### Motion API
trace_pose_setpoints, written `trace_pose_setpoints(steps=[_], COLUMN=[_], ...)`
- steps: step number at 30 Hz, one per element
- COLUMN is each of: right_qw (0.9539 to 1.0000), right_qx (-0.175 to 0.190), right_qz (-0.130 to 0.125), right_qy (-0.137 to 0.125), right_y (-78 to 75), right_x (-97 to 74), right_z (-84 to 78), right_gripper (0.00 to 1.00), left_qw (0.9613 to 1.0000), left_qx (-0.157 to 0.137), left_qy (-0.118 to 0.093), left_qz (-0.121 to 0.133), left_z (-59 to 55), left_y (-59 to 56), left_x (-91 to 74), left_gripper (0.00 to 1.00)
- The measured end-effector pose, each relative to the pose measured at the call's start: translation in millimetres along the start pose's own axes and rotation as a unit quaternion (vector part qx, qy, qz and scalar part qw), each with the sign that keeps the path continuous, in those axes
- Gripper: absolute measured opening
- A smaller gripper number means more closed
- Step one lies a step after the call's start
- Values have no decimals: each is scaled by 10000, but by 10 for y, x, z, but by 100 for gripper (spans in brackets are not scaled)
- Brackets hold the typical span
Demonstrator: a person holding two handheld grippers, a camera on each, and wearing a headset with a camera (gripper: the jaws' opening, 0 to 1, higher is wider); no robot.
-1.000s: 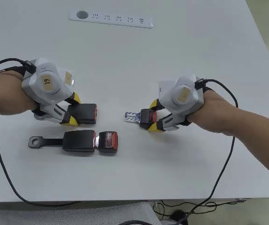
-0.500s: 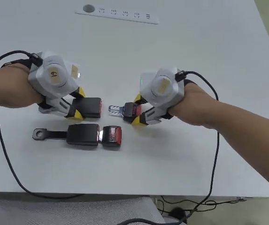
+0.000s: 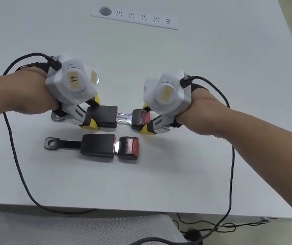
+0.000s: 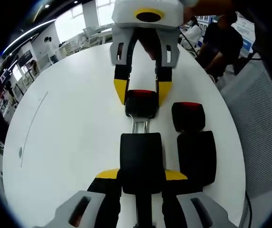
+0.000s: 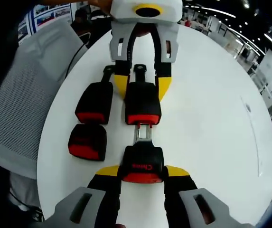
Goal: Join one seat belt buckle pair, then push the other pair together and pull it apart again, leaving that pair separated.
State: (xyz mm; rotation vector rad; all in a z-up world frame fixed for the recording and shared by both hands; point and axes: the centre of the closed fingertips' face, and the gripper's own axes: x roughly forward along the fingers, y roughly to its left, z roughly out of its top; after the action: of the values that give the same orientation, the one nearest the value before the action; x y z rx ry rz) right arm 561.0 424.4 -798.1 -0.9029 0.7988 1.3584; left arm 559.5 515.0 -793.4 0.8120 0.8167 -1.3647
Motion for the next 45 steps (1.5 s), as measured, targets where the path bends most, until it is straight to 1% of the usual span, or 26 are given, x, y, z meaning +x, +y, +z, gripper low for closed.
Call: trace_pose_setpoints(steps=[1, 6, 9, 12, 13, 15, 18, 21, 24, 25, 27, 31, 33, 35, 37, 41, 43, 45], right_qw=[10000, 9999, 9997, 9989, 9990, 9987, 9984, 9987, 9989, 9989, 9990, 9990, 9990, 9990, 9992, 9992, 9994, 9994], right_qx=[10, -23, 57, 165, 131, 145, 142, 85, 67, 73, 69, 77, 91, 83, 71, 85, 78, 62], right_qz=[19, 103, 171, 295, 315, 378, 402, 373, 343, 345, 360, 354, 341, 322, 307, 316, 312, 305], right_qy=[-28, -111, -189, -339, -299, -321, -361, -335, -305, -294, -274, -274, -282, -286, -260, -212, -162, -140], right_y=[-1, -2, -1, -3, -7, -29, -8, 8, 10, 13, -8, -12, 24, -13, 2, -8, -16, 13], right_x=[-51, -20, -2, 13, 40, 47, 47, 70, 35, 18, 61, 59, 77, 108, 100, 103, 149, 107], right_z=[23, 54, 78, 119, 93, 112, 110, 106, 150, 163, 160, 180, 192, 220, 259, 282, 273, 299], right_gripper=[31, 31, 31, 31, 31, 31, 30, 30, 29, 29, 29, 29, 29, 29, 29, 28, 28, 29], left_qw=[10000, 10000, 10000, 10000, 9999, 9999, 9999, 9998, 9998, 9997, 9997, 9996, 9996, 9996, 9996, 9997, 9997, 9997], left_qx=[2, 7, 29, 83, 91, 111, 111, 127, 131, 144, 145, 75, 44, 12, 18, 47, 52, 57], left_qy=[4, 23, 11, -14, -30, -52, -55, -10, 1, -16, -78, -199, -226, -239, -235, -206, -190, -174], left_qz=[-5, -4, -10, -47, -62, -92, -114, -136, -172, -186, -205, -170, -151, -144, -144, -152, -150, -142], left_z=[0, 3, 8, 15, 16, 15, 15, 25, 23, 25, 22, 12, 15, 10, 7, 8, 6, 5], left_y=[1, 5, 7, 8, 14, 18, 20, 15, 16, 15, 15, 18, 16, 19, 20, 19, 19, 18], left_x=[1, 2, 1, 1, 3, 7, 10, 12, 14, 14, 9, 6, 5, 7, 10, 12, 13, 14], left_gripper=[33, 33, 34, 34, 34, 34, 33, 33, 33, 33, 33, 33, 33, 33, 33, 32, 32, 33])
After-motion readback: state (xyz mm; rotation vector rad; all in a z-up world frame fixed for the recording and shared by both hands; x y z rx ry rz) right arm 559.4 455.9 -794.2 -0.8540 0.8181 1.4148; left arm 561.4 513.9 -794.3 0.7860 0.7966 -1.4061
